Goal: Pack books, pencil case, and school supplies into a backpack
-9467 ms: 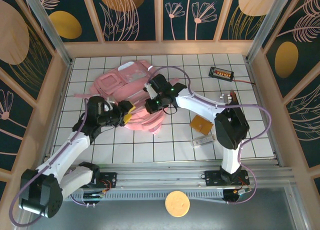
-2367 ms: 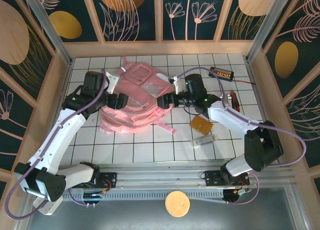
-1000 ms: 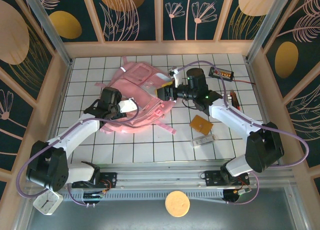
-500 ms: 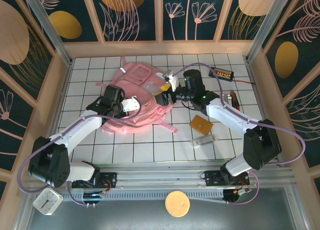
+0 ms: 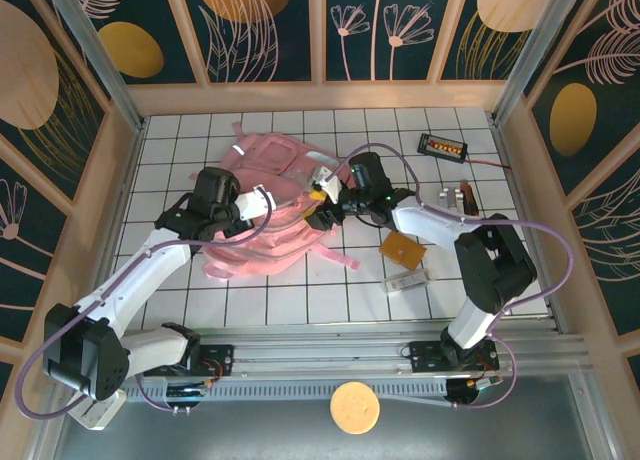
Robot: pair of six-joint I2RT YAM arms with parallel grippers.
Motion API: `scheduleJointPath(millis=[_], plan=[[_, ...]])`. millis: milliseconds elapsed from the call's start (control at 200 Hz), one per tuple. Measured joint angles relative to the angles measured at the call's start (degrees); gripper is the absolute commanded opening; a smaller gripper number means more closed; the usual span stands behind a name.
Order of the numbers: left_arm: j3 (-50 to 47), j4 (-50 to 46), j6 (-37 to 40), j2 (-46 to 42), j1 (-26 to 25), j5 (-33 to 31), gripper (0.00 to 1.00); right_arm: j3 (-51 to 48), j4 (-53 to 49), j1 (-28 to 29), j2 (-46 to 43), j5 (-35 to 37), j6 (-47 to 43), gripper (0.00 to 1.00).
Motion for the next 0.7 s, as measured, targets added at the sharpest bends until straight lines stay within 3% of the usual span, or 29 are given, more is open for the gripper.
scheduleJointPath(millis=[495, 701], plan=[[-1.38, 0.11, -2.08, -0.98, 0.02, 0.98, 0.0, 1.51, 5.64, 1.42, 6.23, -0.24, 1.31, 0.62], [-1.38, 0.07, -2.54, -1.09, 0.04, 0.96, 0.0, 2.58, 6.88, 1.42, 7.41, 0.13, 2.67, 0.48]])
